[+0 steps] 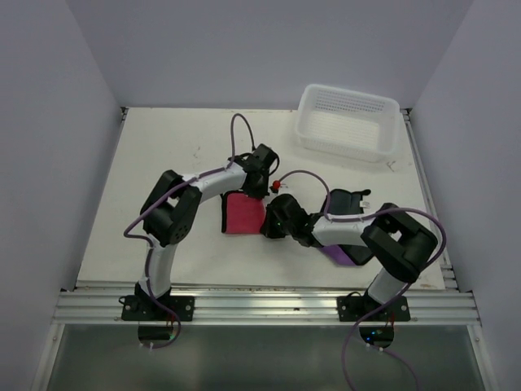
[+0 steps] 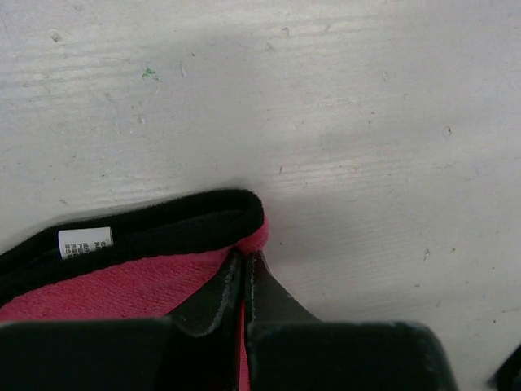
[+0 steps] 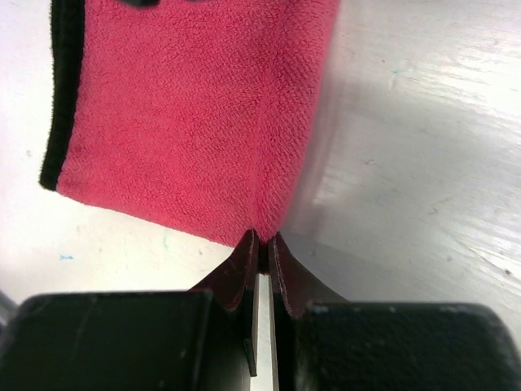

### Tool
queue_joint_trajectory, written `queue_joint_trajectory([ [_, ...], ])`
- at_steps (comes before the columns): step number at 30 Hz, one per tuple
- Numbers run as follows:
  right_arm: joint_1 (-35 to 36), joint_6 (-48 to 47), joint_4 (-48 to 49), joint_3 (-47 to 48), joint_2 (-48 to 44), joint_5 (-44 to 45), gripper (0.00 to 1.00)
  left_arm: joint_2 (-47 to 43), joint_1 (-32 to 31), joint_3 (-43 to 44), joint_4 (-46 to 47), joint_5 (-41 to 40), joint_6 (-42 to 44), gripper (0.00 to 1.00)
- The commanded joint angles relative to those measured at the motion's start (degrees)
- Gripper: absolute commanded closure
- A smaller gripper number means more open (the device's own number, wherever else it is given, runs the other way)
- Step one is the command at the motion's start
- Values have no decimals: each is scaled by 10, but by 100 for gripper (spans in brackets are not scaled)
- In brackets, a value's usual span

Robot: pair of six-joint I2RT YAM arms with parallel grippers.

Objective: Roll the towels
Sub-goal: Roll the towel

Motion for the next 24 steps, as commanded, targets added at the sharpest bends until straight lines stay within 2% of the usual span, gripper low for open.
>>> queue_joint_trajectory([
  [1, 22, -48, -83, 5, -21, 55, 100, -9, 22, -22, 53, 38, -38, 100],
  [3, 30, -64, -98, 7, -26, 82, 100, -22, 30, -44, 80, 55, -57, 100],
  [7, 57, -89, -141, 13, -44, 132, 100, -76, 48, -124, 193, 98, -86, 100],
  [12, 85, -131, -185, 33, -50, 186, 100, -96, 53, -151, 250, 110, -96, 100],
  [17, 127, -168, -233, 58, -46, 256, 100, -104, 62, -197, 327, 156, -121, 100],
  [24, 170, -181, -274, 71, -38, 327, 100, -130, 73, -233, 401, 182, -121, 100],
])
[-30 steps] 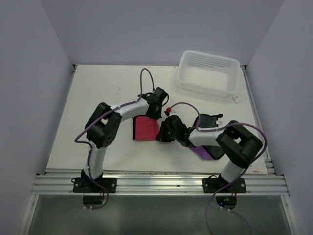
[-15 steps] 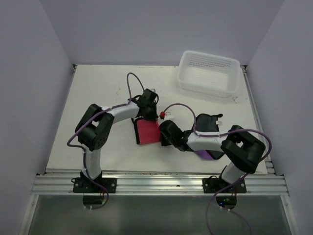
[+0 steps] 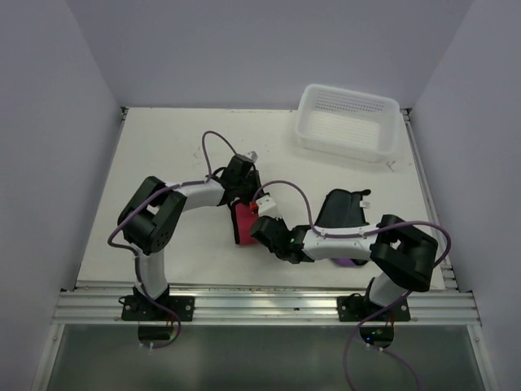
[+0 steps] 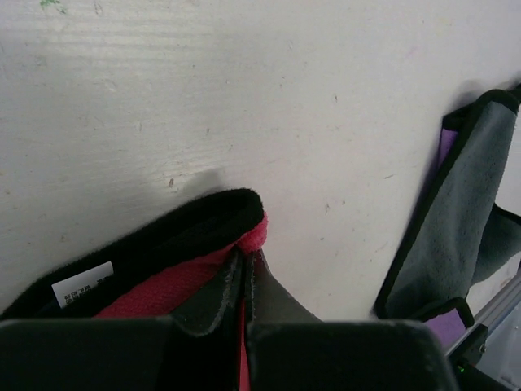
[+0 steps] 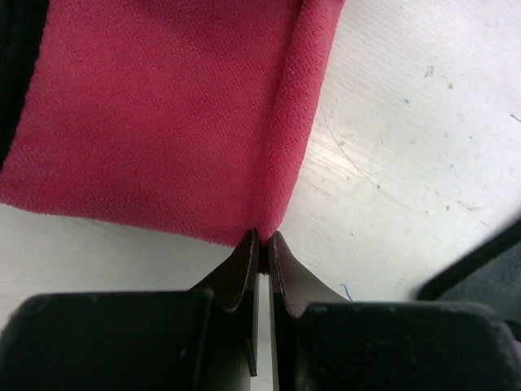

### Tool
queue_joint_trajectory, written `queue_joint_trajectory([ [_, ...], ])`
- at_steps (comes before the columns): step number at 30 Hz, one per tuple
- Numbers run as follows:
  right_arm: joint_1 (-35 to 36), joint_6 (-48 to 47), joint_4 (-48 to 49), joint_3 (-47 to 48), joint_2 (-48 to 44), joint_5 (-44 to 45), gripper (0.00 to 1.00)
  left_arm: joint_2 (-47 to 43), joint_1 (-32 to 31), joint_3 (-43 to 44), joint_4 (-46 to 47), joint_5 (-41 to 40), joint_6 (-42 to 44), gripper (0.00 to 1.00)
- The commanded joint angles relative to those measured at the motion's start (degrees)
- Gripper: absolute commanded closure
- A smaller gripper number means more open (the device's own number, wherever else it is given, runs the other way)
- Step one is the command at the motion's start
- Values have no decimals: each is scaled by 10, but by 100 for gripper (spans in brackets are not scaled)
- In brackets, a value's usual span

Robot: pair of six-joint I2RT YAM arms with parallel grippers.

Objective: Roll the towels
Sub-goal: Roll the towel

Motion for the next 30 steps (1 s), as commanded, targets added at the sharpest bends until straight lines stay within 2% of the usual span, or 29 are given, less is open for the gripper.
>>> queue_joint_trajectory([
  [1, 28, -17, -66, 14, -2, 40, 100, -36, 22, -8, 113, -9, -1, 100],
  [6, 57, -31, -97, 40, 22, 88, 100, -51, 25, -45, 175, 13, -4, 100],
  [13, 72, -29, -129, 61, 51, 103, 100, -61, 30, -87, 223, 23, 1, 100],
  [30, 128, -88, -199, 134, 161, 158, 100, -43, 48, -134, 262, 32, 10, 100],
])
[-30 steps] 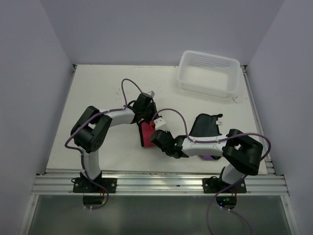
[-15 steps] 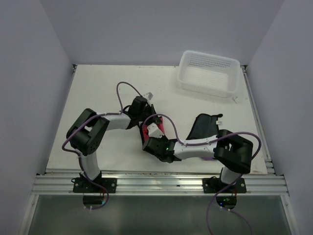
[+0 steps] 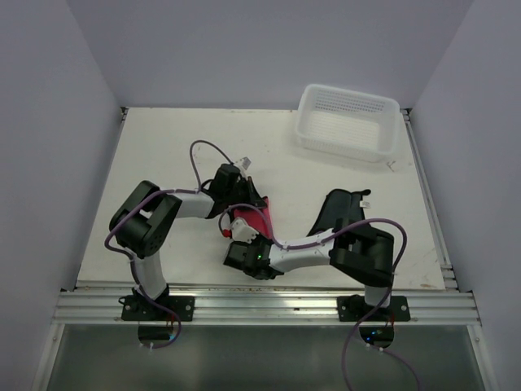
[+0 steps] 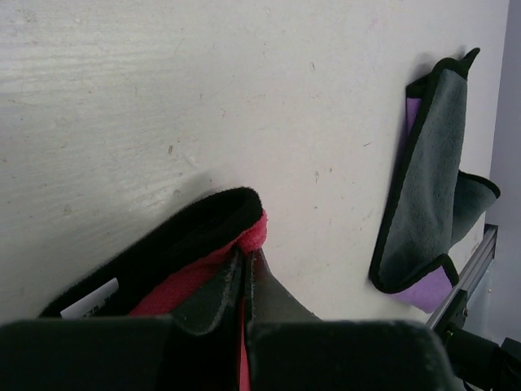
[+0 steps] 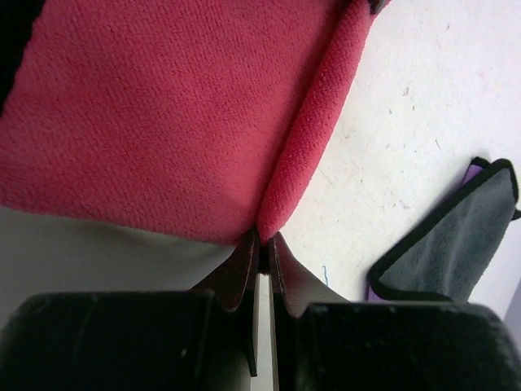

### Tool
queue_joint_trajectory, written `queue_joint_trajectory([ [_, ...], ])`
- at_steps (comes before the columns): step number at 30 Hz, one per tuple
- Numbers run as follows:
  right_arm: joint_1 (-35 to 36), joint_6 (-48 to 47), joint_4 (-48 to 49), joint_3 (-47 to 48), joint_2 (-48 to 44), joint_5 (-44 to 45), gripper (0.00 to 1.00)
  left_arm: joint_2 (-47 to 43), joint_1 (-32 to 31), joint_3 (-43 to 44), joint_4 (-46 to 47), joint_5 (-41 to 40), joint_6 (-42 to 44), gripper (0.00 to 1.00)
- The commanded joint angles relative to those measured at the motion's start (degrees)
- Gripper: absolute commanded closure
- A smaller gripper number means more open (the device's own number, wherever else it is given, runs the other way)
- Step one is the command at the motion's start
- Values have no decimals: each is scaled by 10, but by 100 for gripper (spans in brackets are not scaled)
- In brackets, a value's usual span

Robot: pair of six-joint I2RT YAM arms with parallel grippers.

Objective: Roll the towels
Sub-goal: Roll the towel

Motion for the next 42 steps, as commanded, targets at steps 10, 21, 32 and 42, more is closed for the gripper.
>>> queue_joint_trajectory([
  [10, 20, -78, -71, 43, 63, -7, 100, 7, 26, -30, 85, -63, 22, 100],
  [21, 21, -59, -68, 55, 54, -51, 98, 5, 26, -92, 108, -91, 31, 100],
  [32, 19, -11, -63, 49, -6, -73, 75, -1, 24, -129, 127, -104, 35, 100],
  [42, 4, 27, -41, 10, -91, -103, 69, -3, 17, -149, 147, -107, 37, 100],
])
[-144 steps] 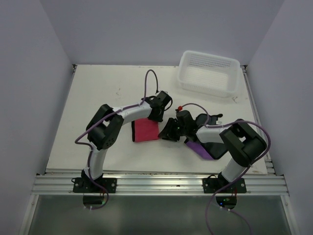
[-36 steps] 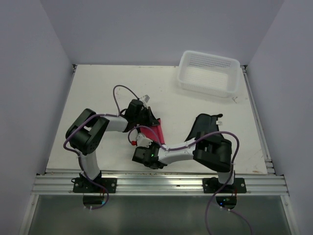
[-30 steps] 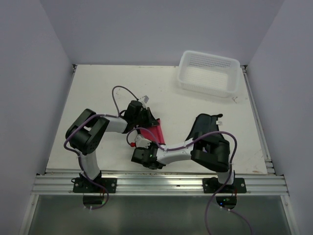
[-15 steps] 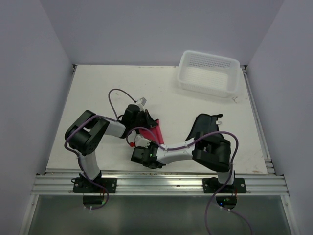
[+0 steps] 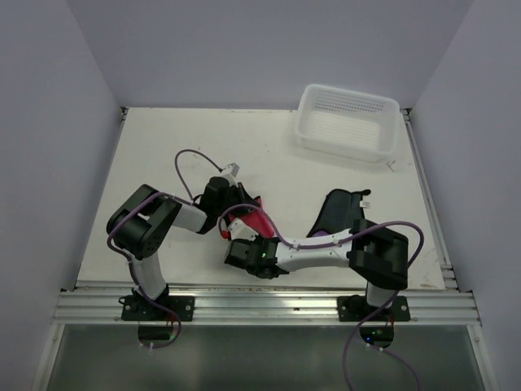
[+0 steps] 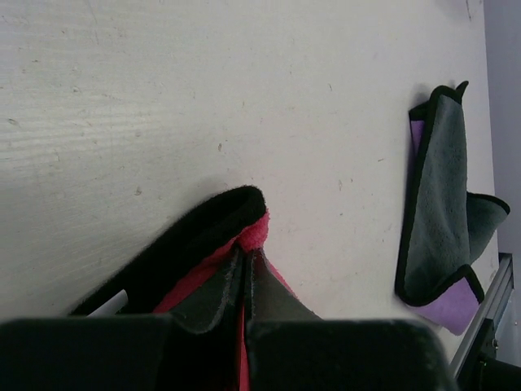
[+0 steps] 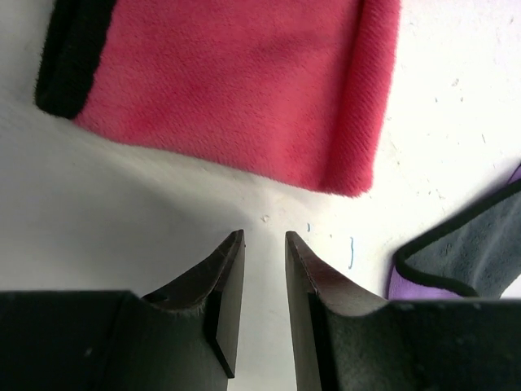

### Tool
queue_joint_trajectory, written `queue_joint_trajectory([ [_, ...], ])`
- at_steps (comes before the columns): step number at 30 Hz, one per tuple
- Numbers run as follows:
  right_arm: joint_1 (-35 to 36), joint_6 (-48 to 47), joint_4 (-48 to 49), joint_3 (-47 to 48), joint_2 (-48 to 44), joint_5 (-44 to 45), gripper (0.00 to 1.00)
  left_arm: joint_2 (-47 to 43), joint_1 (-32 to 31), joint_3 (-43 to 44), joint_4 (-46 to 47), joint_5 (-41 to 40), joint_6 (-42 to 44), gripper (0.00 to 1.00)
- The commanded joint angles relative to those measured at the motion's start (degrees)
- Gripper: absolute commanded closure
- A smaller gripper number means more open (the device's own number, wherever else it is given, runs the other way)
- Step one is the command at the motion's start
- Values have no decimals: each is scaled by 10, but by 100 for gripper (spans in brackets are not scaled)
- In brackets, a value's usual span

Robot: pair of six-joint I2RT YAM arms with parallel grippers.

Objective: Roll the towels
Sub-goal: Roll the towel

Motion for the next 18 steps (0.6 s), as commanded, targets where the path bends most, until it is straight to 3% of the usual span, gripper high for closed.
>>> queue_joint_trajectory([
  [1, -7, 33, 7, -15, -66, -18, 69, 5, 7, -24, -50, -59, 36, 100],
  [9, -62, 81, 44, -79, -215, -101, 73, 3, 2, -29, -47, -65, 36, 100],
  [13, -169, 129, 107, -118, -282, -203, 73, 0, 1, -35, -44, -68, 37, 100],
  [18, -269, 190, 158, -131, -254, -337, 69, -2, 0, -42, -38, -69, 35, 100],
])
